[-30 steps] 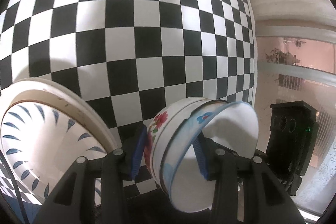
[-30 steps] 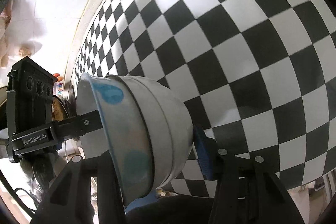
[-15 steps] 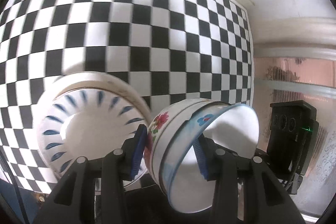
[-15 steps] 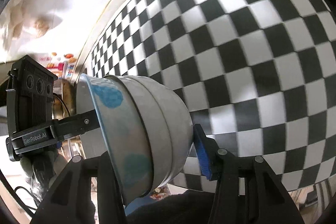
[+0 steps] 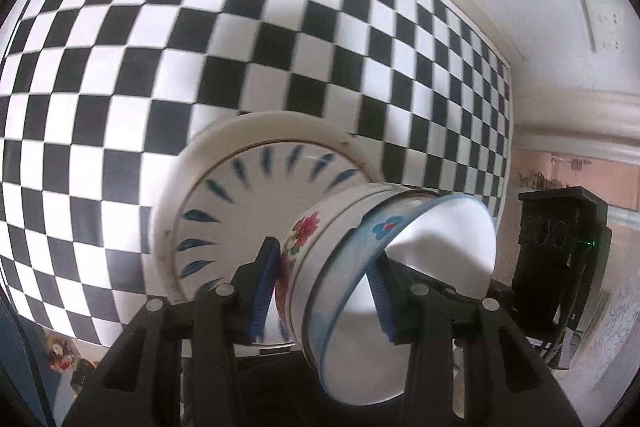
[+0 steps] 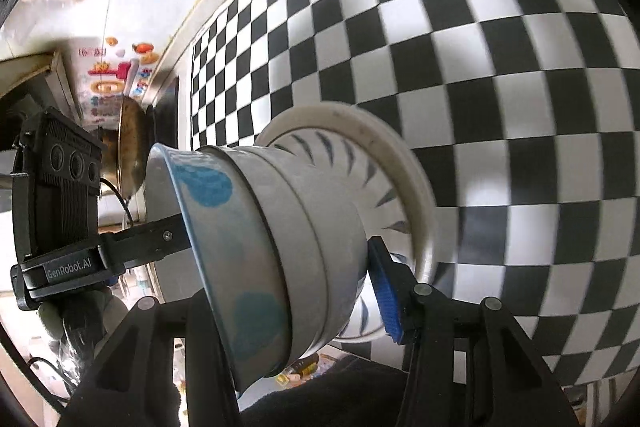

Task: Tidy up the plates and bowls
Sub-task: 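Lift the bowl stack with both tools and carry it over the plate stack, then lower the bowl stack onto the plates and open both tools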

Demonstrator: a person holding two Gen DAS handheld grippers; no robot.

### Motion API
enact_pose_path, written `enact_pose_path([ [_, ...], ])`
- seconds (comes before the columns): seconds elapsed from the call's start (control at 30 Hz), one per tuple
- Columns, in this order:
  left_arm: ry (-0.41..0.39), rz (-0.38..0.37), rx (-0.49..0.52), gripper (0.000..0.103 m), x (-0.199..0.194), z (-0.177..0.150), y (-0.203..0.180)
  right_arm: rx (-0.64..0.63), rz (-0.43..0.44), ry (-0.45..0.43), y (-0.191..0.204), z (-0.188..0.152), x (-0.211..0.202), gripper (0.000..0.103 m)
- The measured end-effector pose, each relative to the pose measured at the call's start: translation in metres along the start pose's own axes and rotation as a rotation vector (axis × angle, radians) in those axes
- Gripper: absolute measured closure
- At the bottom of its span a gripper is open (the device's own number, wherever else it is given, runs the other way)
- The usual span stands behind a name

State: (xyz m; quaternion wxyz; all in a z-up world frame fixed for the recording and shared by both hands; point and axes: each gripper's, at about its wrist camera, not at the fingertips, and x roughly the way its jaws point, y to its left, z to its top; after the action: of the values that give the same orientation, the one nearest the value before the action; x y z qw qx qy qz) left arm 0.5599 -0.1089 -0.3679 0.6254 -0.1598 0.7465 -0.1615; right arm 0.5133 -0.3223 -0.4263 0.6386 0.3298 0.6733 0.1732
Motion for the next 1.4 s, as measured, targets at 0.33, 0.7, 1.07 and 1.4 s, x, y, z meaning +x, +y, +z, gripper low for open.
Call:
enact_pose_path([
  [0.33, 0.009, -0.007, -0.061, 0.064, 0.008, 0.002, 0.03, -0.044, -0.036, 0.053, 0.013, 0.011, 0.039, 0.052],
  [0.7, 0.025, -0.005, -0.073, 0.064, 0.016, 0.007, 0.033, -0.044, -0.056, 0.066, 0.009, 0.018, 0.044, 0.052],
  [1.07, 0.032, 0.007, -0.089, 0.064, 0.018, 0.007, 0.035, -0.033, -0.044, 0.073, 0.007, 0.018, 0.05, 0.052],
  [1.4, -0.014, 0.093, -0.051, 0.064, 0.014, 0.0, 0.027, -0.051, -0.08, 0.051, 0.013, 0.017, 0.047, 0.053],
])
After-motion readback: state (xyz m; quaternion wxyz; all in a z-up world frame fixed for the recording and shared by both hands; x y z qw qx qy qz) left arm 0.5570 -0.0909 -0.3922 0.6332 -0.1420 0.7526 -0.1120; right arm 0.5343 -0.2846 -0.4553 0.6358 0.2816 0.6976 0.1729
